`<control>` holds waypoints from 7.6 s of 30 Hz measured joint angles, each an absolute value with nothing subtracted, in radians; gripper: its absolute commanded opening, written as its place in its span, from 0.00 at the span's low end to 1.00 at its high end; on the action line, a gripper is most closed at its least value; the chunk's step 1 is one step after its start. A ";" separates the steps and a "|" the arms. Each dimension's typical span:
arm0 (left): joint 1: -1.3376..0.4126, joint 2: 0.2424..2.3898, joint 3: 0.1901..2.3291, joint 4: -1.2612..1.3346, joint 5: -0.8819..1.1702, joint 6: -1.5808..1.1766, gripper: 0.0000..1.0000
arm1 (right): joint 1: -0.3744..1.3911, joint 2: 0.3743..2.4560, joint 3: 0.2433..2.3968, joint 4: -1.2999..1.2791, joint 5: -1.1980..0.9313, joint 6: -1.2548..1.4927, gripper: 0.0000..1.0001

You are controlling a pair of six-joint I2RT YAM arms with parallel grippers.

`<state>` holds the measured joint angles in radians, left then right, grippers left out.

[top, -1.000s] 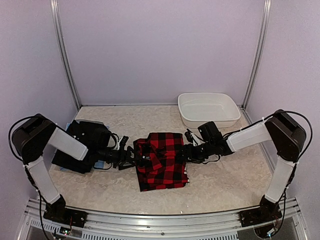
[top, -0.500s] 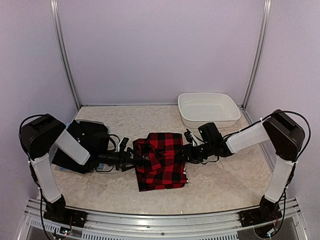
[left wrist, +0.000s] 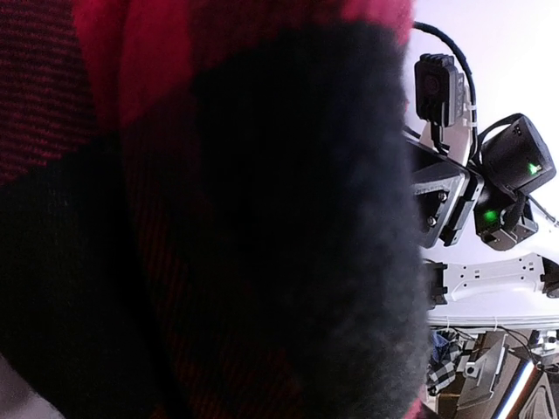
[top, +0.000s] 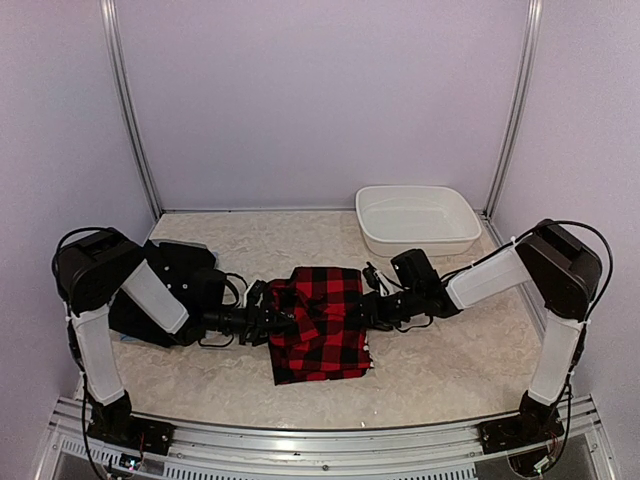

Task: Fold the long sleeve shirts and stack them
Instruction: Pick up the square-folded shirt from the center of the board, then place the square-folded shirt on the square-folded shirt, then reset both arms

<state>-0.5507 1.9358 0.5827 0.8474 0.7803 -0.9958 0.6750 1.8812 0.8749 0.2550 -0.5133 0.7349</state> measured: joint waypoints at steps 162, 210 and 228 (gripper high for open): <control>-0.213 1.016 1.056 -0.189 -0.075 -0.157 0.99 | 0.392 1.292 1.264 -0.380 0.173 0.067 1.00; -0.255 0.868 0.896 -0.074 -0.140 -0.125 0.99 | 0.391 1.127 1.055 -0.260 0.187 0.044 1.00; -0.255 0.868 0.896 -0.075 -0.144 -0.117 0.99 | 0.391 1.127 1.051 -0.260 0.188 0.044 1.00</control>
